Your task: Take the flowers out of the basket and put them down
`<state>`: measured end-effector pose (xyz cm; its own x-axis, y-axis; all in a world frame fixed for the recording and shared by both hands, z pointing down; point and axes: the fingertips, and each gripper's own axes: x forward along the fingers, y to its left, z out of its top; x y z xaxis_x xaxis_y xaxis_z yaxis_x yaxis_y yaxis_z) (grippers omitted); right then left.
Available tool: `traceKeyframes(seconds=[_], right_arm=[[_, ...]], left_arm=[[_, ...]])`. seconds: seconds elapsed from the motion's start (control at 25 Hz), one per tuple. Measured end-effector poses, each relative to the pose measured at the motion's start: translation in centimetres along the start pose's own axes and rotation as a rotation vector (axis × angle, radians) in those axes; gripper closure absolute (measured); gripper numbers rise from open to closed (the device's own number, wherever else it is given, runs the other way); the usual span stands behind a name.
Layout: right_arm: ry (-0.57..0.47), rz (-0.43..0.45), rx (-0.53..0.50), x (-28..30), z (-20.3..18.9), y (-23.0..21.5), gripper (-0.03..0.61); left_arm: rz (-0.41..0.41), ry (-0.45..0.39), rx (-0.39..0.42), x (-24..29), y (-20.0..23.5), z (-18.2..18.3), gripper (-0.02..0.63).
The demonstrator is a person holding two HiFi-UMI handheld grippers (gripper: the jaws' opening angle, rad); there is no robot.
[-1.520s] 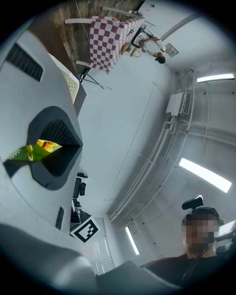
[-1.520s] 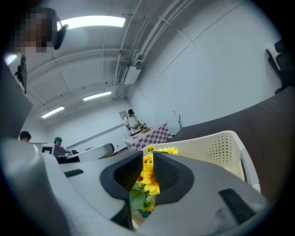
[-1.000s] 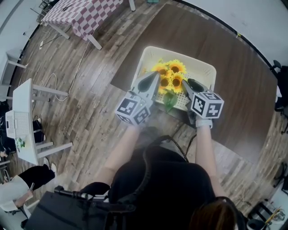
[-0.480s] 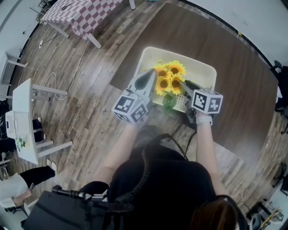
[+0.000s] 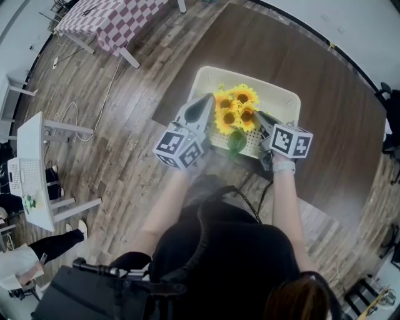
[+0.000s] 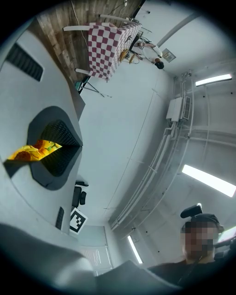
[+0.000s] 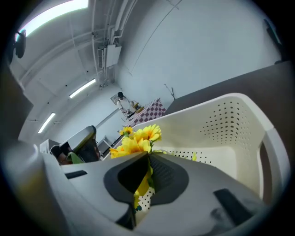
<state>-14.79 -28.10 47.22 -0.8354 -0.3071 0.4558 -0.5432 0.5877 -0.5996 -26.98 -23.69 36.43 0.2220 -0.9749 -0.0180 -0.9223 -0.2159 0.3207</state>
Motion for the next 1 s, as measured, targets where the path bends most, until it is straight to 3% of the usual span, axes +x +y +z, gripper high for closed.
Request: traceKeyframes(seconds=[0.52, 0.64, 1.0], right_arm=[[-0.114, -0.14, 0.056, -2.2, 1.5, -2.8, 0.574], [-0.128, -0.157, 0.065, -2.5, 1.5, -3.1, 0.574], [-0.175, -0.208, 0.11, -3.0, 1.9, -4.1, 0.574]], left_arm=[[-0.065, 0.091, 0.001, 3.2, 0.0, -1.2, 0.611], [-0.087, 0.133, -0.008, 4.1, 0.2, -2.0, 0.574], [-0.165, 0.292, -0.075, 6.7, 0.8, -4.7, 0.561]])
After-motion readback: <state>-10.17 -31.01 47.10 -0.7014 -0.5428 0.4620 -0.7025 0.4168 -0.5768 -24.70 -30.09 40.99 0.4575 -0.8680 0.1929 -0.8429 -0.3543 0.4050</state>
